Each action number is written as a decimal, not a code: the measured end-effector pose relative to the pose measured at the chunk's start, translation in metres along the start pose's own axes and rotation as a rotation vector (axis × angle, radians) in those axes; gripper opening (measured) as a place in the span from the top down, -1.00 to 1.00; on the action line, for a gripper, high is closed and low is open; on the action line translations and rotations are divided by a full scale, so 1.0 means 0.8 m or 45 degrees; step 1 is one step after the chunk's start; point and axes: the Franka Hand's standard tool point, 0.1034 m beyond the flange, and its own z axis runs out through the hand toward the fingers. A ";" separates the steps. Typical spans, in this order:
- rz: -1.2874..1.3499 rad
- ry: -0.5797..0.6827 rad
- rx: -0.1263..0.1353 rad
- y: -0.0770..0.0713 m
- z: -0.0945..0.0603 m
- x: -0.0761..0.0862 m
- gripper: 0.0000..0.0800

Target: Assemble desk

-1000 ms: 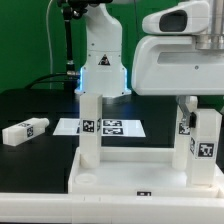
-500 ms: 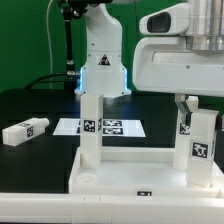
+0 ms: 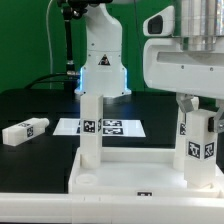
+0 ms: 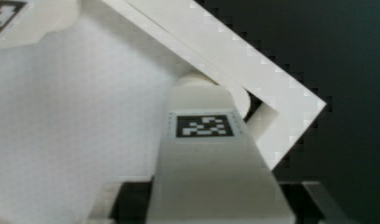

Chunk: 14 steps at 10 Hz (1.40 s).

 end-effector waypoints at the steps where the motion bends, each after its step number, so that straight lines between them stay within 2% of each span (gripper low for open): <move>1: 0.107 -0.003 0.002 0.000 0.000 0.000 0.27; 2: 0.155 -0.005 0.003 0.000 0.000 -0.001 0.27; 3: 0.174 -0.007 0.005 -0.001 0.000 -0.001 0.09; 4: 0.133 -0.007 0.006 -0.001 0.000 -0.001 0.09; 5: 0.104 -0.009 0.002 0.000 0.000 -0.001 -0.28; 6: 0.019 -0.019 -0.011 0.000 -0.001 -0.003 -0.55; 9: -0.437 -0.009 -0.032 0.001 -0.003 -0.002 -0.62; 14: -0.920 -0.006 -0.039 -0.001 -0.003 -0.005 -0.62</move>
Offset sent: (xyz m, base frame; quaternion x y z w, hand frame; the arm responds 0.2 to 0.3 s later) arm 0.0000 0.0000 0.0000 0.0000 0.0000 -0.0650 0.9979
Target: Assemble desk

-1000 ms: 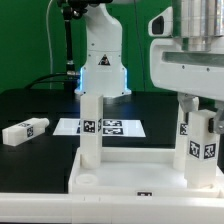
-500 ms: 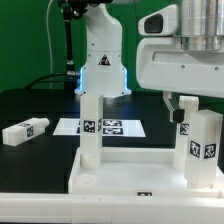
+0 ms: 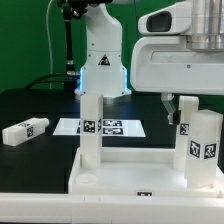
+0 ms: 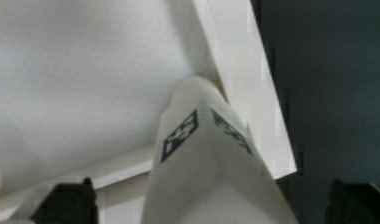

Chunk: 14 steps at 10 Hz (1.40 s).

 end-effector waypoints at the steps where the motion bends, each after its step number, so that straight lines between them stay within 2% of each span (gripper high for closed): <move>1: -0.127 0.000 -0.005 -0.002 0.000 -0.001 -0.62; 4: -0.348 0.003 -0.012 -0.009 -0.001 -0.004 -0.62; 9: -0.699 0.000 -0.016 0.005 0.000 0.002 -0.62; 10: -0.697 0.000 -0.016 0.005 0.000 0.002 -0.40; 11: -0.697 0.000 -0.016 0.005 0.000 0.002 -0.40; 12: -0.685 0.000 -0.015 0.005 0.000 0.002 0.05; 13: -0.655 0.000 -0.015 0.005 0.000 0.002 0.28; 14: -0.656 0.000 -0.015 0.005 0.000 0.002 0.28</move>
Offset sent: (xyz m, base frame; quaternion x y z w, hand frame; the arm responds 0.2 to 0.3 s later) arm -0.0005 0.0109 0.0057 -0.0016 -0.0102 -0.1573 0.9875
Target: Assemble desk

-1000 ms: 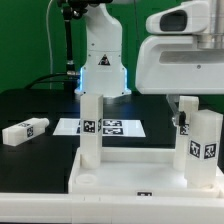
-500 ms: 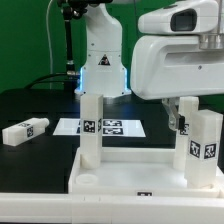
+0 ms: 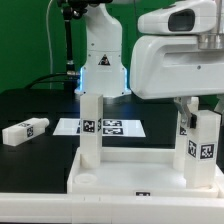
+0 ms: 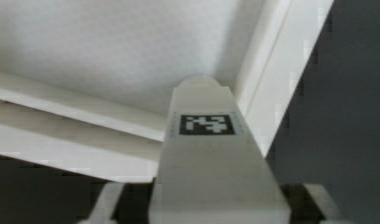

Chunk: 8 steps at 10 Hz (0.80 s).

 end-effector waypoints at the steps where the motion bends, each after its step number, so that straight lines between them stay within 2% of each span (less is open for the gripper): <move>1: 0.041 0.000 0.002 0.000 0.000 0.000 0.28; 6: 0.615 0.002 0.027 0.000 0.001 -0.001 0.28; 8: 0.842 0.008 0.063 0.001 0.002 -0.001 0.28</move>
Offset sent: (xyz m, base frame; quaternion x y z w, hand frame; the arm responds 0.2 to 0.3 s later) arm -0.0037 -0.0028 0.0006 0.0391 -0.0017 0.2722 0.9614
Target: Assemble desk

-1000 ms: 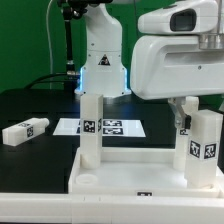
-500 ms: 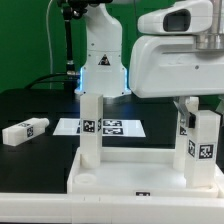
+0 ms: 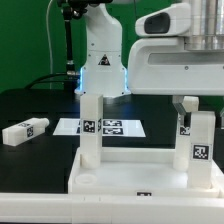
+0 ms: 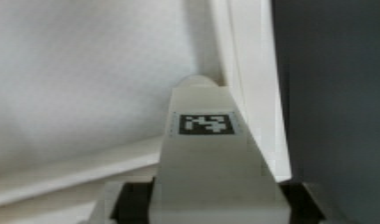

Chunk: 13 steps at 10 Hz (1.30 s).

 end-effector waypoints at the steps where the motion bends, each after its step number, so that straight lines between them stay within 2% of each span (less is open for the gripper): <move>1: 0.169 -0.002 0.003 -0.001 0.000 -0.001 0.28; 7: 0.880 -0.022 0.018 -0.003 0.001 0.000 0.28; 10: 1.064 -0.028 0.026 -0.003 0.001 0.001 0.28; 11: 1.033 -0.028 0.027 -0.003 0.001 0.001 0.21; 12: 0.995 -0.028 0.027 -0.003 0.001 0.001 -0.13; 13: 0.957 -0.027 0.027 -0.003 0.001 0.001 -0.13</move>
Offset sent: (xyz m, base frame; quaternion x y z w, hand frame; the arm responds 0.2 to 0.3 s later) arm -0.0044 0.0076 -0.0048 0.0121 -0.0212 0.2189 0.9754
